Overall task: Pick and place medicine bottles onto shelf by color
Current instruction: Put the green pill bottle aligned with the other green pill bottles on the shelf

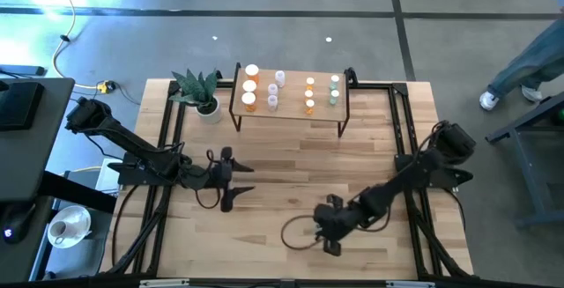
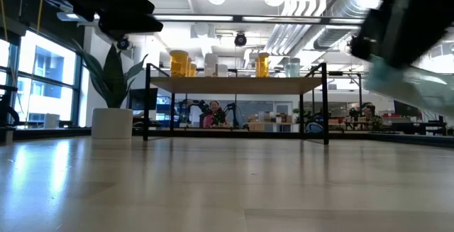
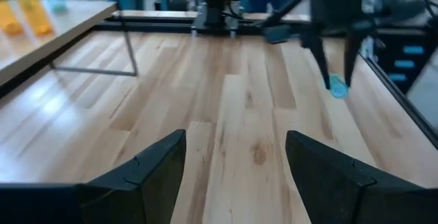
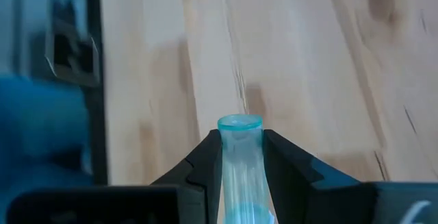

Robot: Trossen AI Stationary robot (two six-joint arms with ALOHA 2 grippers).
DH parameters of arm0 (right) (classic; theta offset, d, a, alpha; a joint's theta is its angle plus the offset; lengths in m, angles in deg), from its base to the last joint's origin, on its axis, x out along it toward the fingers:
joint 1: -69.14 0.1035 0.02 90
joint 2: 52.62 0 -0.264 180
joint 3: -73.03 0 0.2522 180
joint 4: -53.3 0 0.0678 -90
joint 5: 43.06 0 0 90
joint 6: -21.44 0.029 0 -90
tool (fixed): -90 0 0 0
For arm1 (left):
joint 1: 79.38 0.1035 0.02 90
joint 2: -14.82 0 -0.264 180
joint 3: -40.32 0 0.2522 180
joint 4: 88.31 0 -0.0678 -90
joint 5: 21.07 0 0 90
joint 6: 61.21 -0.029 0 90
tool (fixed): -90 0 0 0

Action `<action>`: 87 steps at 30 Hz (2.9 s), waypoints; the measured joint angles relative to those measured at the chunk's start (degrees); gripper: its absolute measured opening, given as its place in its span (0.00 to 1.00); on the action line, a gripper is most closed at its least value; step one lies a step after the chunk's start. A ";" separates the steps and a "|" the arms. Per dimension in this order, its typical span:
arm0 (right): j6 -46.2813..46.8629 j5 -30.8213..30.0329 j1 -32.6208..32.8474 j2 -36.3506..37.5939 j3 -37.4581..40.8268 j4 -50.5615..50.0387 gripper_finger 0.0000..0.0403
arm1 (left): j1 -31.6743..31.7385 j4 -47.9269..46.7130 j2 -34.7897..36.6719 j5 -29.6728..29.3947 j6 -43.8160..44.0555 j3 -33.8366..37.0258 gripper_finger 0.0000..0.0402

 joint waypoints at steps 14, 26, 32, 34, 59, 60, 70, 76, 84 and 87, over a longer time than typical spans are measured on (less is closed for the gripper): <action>4.26 3.72 -11.02 0.00 0.00 16.48 0.21 | -2.14 1.27 -2.91 6.17 -12.71 0.02 0.60; 9.87 4.83 -17.01 0.00 0.00 25.20 0.21 | -7.01 13.89 -15.84 -1.88 -30.28 -3.71 0.60; 13.54 5.37 -19.67 0.00 0.00 25.23 0.21 | -8.79 13.75 -23.18 -7.43 -41.26 -10.27 0.60; 14.23 5.88 -20.48 0.00 0.00 25.25 0.21 | -9.37 13.69 -25.37 -9.63 -45.57 -12.20 0.60; 25.72 14.74 -24.03 0.04 0.04 25.73 0.21 | -7.80 13.75 -41.48 -27.69 -74.63 -25.07 0.60; 25.58 14.78 -24.03 0.07 0.04 25.74 0.21 | -7.82 13.73 -41.48 -27.91 -74.70 -25.09 0.60; 25.58 15.72 -24.08 0.07 0.04 25.66 0.21 | -7.52 13.84 -41.48 -28.32 -76.20 -25.11 0.50; 26.00 16.85 -24.06 0.04 0.04 25.60 0.21 | -7.52 13.51 -41.48 -29.01 -76.78 -25.14 0.39; 26.47 17.29 -23.84 0.02 0.04 25.62 0.21 | -7.52 13.42 -41.48 -29.70 -78.09 -25.14 0.33; 26.89 17.28 -23.56 0.00 0.04 25.62 0.21 | -7.52 13.44 -41.46 -29.25 -78.07 -25.16 0.31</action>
